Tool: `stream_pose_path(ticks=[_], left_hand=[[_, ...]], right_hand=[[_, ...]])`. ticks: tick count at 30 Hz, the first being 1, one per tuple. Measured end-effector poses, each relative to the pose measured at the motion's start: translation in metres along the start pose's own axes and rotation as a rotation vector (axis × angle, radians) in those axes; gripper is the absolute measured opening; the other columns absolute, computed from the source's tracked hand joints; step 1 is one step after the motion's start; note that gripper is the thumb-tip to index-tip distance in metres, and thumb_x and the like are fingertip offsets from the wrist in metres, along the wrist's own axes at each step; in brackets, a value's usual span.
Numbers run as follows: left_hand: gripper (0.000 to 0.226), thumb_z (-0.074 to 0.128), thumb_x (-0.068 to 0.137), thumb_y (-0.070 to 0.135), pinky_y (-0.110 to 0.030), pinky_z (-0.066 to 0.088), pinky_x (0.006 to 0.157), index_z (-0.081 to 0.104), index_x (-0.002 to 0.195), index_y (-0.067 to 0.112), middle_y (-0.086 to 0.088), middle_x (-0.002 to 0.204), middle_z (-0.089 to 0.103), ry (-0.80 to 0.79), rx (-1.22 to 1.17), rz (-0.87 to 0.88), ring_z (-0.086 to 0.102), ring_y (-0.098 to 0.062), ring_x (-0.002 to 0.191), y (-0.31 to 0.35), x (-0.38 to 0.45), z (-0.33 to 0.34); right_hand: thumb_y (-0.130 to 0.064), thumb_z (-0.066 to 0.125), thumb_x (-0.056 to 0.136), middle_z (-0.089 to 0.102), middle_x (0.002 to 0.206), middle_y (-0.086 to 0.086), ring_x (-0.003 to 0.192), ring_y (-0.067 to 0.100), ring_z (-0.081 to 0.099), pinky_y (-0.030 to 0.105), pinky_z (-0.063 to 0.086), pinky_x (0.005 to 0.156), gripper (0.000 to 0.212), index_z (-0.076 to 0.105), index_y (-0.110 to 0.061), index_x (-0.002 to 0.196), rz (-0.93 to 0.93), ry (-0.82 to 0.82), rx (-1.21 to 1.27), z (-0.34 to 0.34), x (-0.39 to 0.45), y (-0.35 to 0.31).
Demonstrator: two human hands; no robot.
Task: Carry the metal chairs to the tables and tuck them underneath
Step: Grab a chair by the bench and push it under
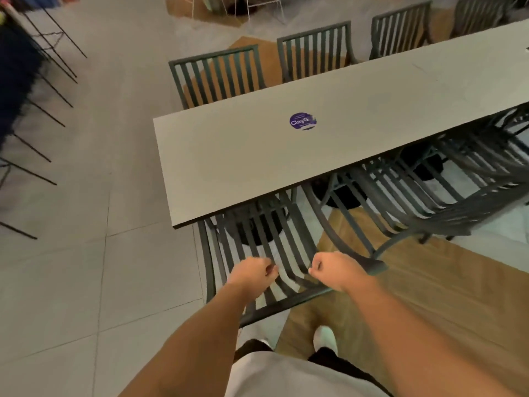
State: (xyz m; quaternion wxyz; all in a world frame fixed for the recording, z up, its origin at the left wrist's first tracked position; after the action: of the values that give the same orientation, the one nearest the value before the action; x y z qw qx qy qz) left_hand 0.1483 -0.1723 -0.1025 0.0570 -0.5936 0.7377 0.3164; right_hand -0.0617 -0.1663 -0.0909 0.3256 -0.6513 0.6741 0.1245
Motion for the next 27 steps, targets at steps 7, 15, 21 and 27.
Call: stream_pose_path(ticks=[7, 15, 21, 27], left_hand=[[0.036, 0.042, 0.105, 0.055, -0.041, 0.059, 0.083, 0.064, 0.101, 0.026, 0.005, 0.091, 0.063, 0.065, -0.110, -0.179, 0.062, -0.013, 0.082, -0.001, -0.023, 0.033], [0.086, 0.038, 0.091, 0.085, -0.040, 0.044, 0.110, 0.052, 0.149, 0.024, -0.003, 0.151, 0.052, -0.080, -0.189, -0.324, 0.051, -0.023, 0.136, -0.038, -0.060, 0.075], [0.069, 0.053, 0.092, 0.075, -0.037, 0.051, 0.104, 0.048, 0.148, 0.036, 0.002, 0.141, 0.058, -0.174, -0.018, -0.331, 0.059, -0.021, 0.124, -0.057, -0.069, 0.097], [0.036, 0.052, 0.107, 0.045, -0.037, 0.055, 0.093, 0.054, 0.141, 0.034, -0.002, 0.124, 0.067, -0.196, 0.119, -0.325, 0.066, -0.023, 0.111, -0.049, -0.057, 0.094]], right_hand=[[-0.060, 0.054, 0.097, 0.061, 0.123, -0.005, 0.109, 0.018, 0.058, 0.036, 0.051, 0.088, 0.044, 0.061, -0.027, 0.125, -0.169, -0.079, -0.121, 0.016, 0.013, 0.012], [-0.085, 0.054, 0.079, 0.060, 0.134, -0.005, 0.123, 0.022, 0.056, 0.040, 0.045, 0.105, 0.079, 0.051, -0.033, 0.138, -0.261, -0.193, -0.265, 0.066, 0.016, 0.009], [-0.046, 0.058, 0.095, 0.061, 0.123, -0.007, 0.114, 0.019, 0.061, 0.039, 0.050, 0.095, 0.037, 0.056, -0.036, 0.130, -0.330, -0.146, -0.407, 0.074, 0.026, 0.002], [-0.044, 0.056, 0.094, 0.062, 0.126, -0.008, 0.116, 0.020, 0.061, 0.040, 0.050, 0.095, 0.043, 0.055, -0.042, 0.137, -0.361, -0.170, -0.423, 0.074, 0.036, 0.002]])
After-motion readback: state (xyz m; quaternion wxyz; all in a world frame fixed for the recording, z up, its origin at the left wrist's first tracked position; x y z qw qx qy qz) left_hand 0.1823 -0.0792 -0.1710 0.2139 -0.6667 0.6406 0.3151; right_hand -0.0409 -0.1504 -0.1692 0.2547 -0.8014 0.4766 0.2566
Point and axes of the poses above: each hand's wrist, its own x-axis towards the middle knuckle, its own z-axis out of the palm, y = z × x, the point moved 8 cm from there along x, towards the middle knuckle
